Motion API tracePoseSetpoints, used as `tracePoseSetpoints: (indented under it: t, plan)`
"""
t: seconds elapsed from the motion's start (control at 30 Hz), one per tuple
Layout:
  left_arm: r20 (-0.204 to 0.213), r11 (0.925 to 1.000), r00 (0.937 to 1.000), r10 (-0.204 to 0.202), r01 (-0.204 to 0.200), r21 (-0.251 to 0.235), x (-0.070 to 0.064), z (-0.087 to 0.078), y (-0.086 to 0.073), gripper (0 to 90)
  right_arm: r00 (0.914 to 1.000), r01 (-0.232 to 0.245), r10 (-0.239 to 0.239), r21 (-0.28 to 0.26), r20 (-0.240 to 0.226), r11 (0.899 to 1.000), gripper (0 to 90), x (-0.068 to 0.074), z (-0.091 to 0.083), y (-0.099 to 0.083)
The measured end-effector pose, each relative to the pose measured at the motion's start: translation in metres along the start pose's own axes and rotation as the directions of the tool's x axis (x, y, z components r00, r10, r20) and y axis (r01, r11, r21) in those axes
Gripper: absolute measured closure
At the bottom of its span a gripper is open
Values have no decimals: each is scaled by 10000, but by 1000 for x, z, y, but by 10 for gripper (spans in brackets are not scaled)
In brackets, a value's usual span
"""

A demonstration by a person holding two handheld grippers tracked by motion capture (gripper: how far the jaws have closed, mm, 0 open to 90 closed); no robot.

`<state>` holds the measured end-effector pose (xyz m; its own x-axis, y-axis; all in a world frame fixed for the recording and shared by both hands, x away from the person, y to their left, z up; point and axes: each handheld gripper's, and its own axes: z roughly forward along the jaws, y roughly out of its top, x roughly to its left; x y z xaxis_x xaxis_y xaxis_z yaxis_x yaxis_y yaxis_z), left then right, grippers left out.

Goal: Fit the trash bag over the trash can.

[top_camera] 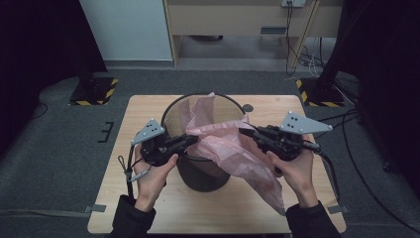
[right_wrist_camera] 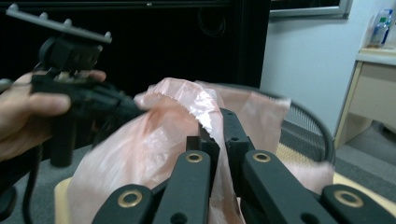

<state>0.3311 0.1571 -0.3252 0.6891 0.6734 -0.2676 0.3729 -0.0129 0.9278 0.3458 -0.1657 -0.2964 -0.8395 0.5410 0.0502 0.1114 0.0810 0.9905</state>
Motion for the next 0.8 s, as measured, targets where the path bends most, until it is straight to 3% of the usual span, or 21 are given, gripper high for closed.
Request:
tracePoseSetpoints:
  t: [0.2,0.37,0.63,0.8]
  plan:
    - [2,9999,10000,27,-26,-170,-3,-1,0,632,9994,340,-342,464,38,9983,900,-1,26,22]
    - [-291,9985,9991,310,-323,-446,-6,-12,2,443,9983,565,-547,1182,-180,9914,900,4,45,16]
    - [-139,9948,9967,797,-804,-617,-21,-22,6,346,9980,514,-434,1861,-468,9812,900,10,54,6]
    - [-556,9903,9951,820,-876,-1081,-19,-33,7,328,9993,368,-375,2060,-5,9778,900,10,56,4]
